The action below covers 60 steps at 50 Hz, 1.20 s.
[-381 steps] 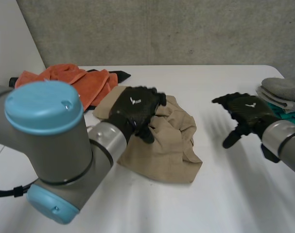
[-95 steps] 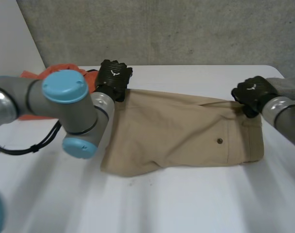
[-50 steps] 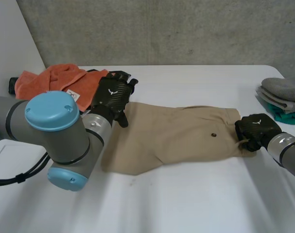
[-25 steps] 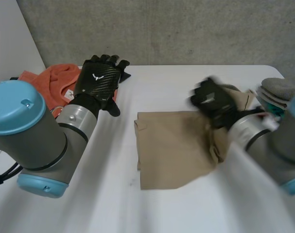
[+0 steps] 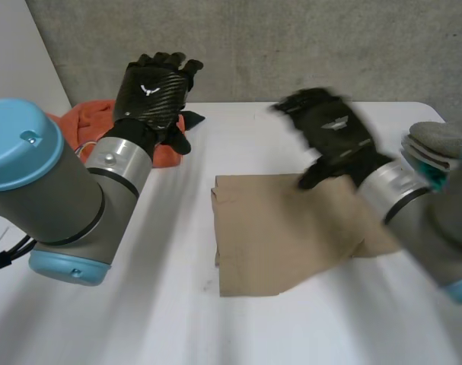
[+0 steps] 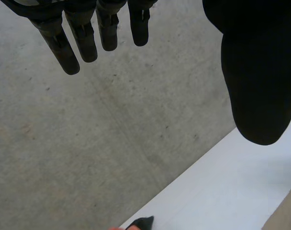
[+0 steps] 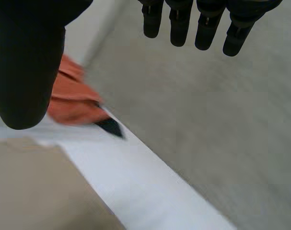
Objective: Fold the laundry.
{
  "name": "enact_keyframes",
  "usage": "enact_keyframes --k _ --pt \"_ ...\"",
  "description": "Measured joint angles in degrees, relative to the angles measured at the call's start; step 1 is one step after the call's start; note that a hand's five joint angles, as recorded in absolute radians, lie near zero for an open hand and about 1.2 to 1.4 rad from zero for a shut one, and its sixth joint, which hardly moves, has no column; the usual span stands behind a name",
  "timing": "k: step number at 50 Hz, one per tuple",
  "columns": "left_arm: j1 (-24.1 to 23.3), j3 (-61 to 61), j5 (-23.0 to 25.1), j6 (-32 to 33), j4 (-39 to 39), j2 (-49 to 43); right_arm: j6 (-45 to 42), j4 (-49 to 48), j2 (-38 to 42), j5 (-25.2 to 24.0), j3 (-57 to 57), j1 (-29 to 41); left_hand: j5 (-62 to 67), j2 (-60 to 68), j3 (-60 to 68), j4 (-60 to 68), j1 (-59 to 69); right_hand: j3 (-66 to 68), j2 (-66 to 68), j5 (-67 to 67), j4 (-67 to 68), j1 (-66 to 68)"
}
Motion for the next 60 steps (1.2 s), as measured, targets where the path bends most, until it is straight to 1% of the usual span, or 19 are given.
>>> enact_keyframes --k 3,7,15,21,22,23,24,25,27,30,33,37,40,47,53,55,56,59,60 --pt "-0.9 0.1 0.0 -0.4 0.0 -0.5 1.7 3.1 0.1 1.7 -0.5 -5.1 0.0 0.0 0.0 0.0 0.0 0.0 0.0 0.0 0.0 0.0" --pt "-2.4 -0.8 0.0 -0.8 -0.1 -1.2 -4.6 9.8 2.5 1.2 -0.6 -15.1 0.0 0.0 0.0 0.0 0.0 0.5 0.4 0.3 0.4 0.3" --pt "-3.0 -3.1 0.3 -0.8 0.1 -2.3 -25.3 14.4 10.2 -7.4 2.2 -27.5 0.0 0.0 0.0 0.0 0.0 2.1 1.7 1.4 1.4 0.3" --pt "-3.0 -3.3 0.3 -0.9 0.2 -3.3 -30.8 12.5 15.3 -12.1 2.6 -30.7 0.0 0.0 0.0 0.0 0.0 4.6 4.3 4.0 4.0 2.2" --pt "-3.0 -3.3 0.3 -0.9 0.2 -3.4 -31.0 11.8 16.2 -12.5 2.5 -30.9 0.0 0.0 0.0 0.0 0.0 7.3 7.1 6.7 6.7 5.3" --pt "-2.9 -3.3 0.4 -0.9 0.2 -3.6 -31.0 10.7 17.2 -12.7 2.1 -31.0 0.0 0.0 0.0 0.0 0.0 20.4 20.5 18.7 19.8 18.6" --pt "-2.9 -3.3 0.4 -0.9 0.2 -3.7 -31.0 10.2 17.6 -12.7 2.0 -31.0 0.0 0.0 0.0 0.0 0.0 26.2 26.5 24.3 24.4 24.1" --pt "-2.9 -3.3 0.4 -0.9 0.2 -3.7 -30.9 9.3 18.1 -12.5 1.7 -30.9 0.0 0.0 0.0 0.0 0.0 36.9 37.6 36.0 36.2 33.1" --pt "-2.9 -3.5 0.4 -0.9 0.2 -3.8 -30.6 7.1 18.8 -11.4 1.3 -30.8 0.0 0.0 0.0 0.0 0.0 51.5 51.6 49.0 51.0 38.9" --pt "-2.9 -3.7 0.3 -0.9 0.2 -3.7 -30.5 3.8 19.0 -9.0 1.2 -30.5 0.0 0.0 0.0 0.0 0.0 55.3 54.4 52.5 55.8 39.3" --pt "-2.9 -4.0 0.3 -0.9 0.2 -3.3 -30.8 0.3 17.4 -6.4 1.6 -29.5 0.0 0.0 0.0 0.0 0.0 55.3 54.5 53.4 56.3 39.3" --pt "-2.9 -4.3 0.2 -0.8 0.1 -2.8 -31.1 -1.3 15.3 -5.7 2.0 -27.8 0.0 0.0 0.0 0.0 0.0 55.3 54.5 53.5 56.3 39.3" --pt "-2.9 -4.7 0.1 -0.8 0.1 -1.9 -31.7 -3.1 10.3 -6.7 2.6 -21.2 0.0 0.0 0.0 0.0 0.0 55.3 55.2 54.3 56.3 39.3" --pt "-2.7 -5.9 0.2 -0.9 0.1 0.2 -34.3 -4.6 7.1 -11.6 3.1 -7.0 0.0 0.0 0.0 0.0 0.0 55.3 55.2 54.4 56.6 39.3" --pt "-2.3 -7.8 0.3 -0.9 0.2 1.1 -46.5 -5.4 10.9 -18.3 6.0 5.8 0.0 0.0 0.0 0.0 0.0 55.3 55.2 54.4 56.6 39.3" --pt "-2.2 -8.1 0.3 -0.9 0.2 1.1 -50.2 -5.0 12.2 -19.2 6.7 7.9 0.0 0.0 0.0 0.0 0.0 44.9 44.8 44.2 45.6 34.6" --pt "-2.1 -8.2 0.3 -0.9 0.2 1.1 -52.6 -4.4 13.0 -19.5 7.0 9.1 0.0 0.0 0.0 0.0 0.0 32.4 31.7 31.4 33.2 25.3" --pt "-1.9 -8.1 0.2 -0.9 0.3 1.1 -55.7 -2.7 14.0 -19.5 7.5 10.5 0.0 0.0 0.0 0.0 0.0 12.1 11.1 10.5 12.2 9.3" --pt "-1.9 -8.1 0.2 -0.9 0.3 1.1 -55.8 -2.3 14.1 -19.5 7.6 10.7 0.0 0.0 0.0 0.0 0.0 12.1 11.1 10.5 12.2 9.3"
